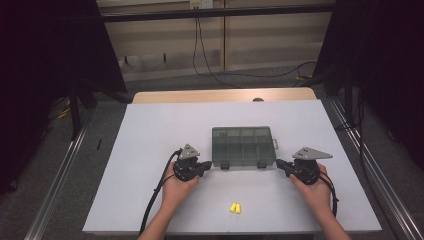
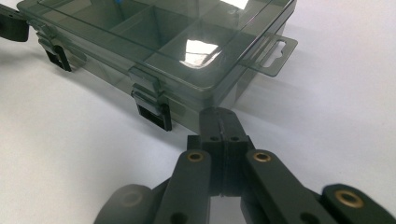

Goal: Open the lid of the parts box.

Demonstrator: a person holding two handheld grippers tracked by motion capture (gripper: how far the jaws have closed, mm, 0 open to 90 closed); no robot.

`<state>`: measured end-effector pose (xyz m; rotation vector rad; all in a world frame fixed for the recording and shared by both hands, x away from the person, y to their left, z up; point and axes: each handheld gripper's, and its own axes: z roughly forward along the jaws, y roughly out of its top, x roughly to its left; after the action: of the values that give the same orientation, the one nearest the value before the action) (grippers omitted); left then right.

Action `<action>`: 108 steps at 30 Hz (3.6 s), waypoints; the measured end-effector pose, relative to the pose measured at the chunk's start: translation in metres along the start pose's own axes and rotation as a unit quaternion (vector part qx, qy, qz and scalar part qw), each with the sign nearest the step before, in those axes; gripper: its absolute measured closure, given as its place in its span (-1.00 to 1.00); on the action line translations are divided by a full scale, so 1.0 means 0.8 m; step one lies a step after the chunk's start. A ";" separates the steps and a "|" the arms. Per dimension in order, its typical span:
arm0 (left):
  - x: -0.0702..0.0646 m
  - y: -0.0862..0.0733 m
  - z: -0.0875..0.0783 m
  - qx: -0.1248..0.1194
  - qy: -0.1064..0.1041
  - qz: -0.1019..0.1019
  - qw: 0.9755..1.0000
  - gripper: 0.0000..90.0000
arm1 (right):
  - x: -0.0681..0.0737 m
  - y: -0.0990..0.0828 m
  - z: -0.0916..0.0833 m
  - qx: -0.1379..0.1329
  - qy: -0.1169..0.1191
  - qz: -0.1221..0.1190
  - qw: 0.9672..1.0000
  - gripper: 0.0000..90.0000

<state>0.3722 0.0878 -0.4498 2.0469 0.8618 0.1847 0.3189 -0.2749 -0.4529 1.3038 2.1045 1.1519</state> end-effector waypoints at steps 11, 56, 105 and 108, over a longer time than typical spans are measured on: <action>-0.004 0.004 -0.001 0.000 0.000 0.005 1.000 1.00 | 0.000 0.000 0.000 -0.003 0.000 -0.001 1.000 1.00; -0.010 0.022 -0.007 -0.056 0.009 0.013 0.998 1.00 | 0.004 0.013 -0.010 -0.069 0.005 0.006 0.998 0.99; -0.014 0.019 0.010 -0.065 0.013 0.028 0.997 0.95 | 0.010 0.035 -0.007 -0.113 -0.049 -0.004 0.992 0.76; -0.014 0.019 0.010 -0.065 0.012 0.030 0.997 0.95 | 0.009 0.038 -0.007 -0.118 -0.053 0.002 0.992 0.79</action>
<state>0.3753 0.0696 -0.4406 1.9532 0.7845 0.2920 0.3275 -0.2642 -0.4246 1.2310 1.8277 1.2611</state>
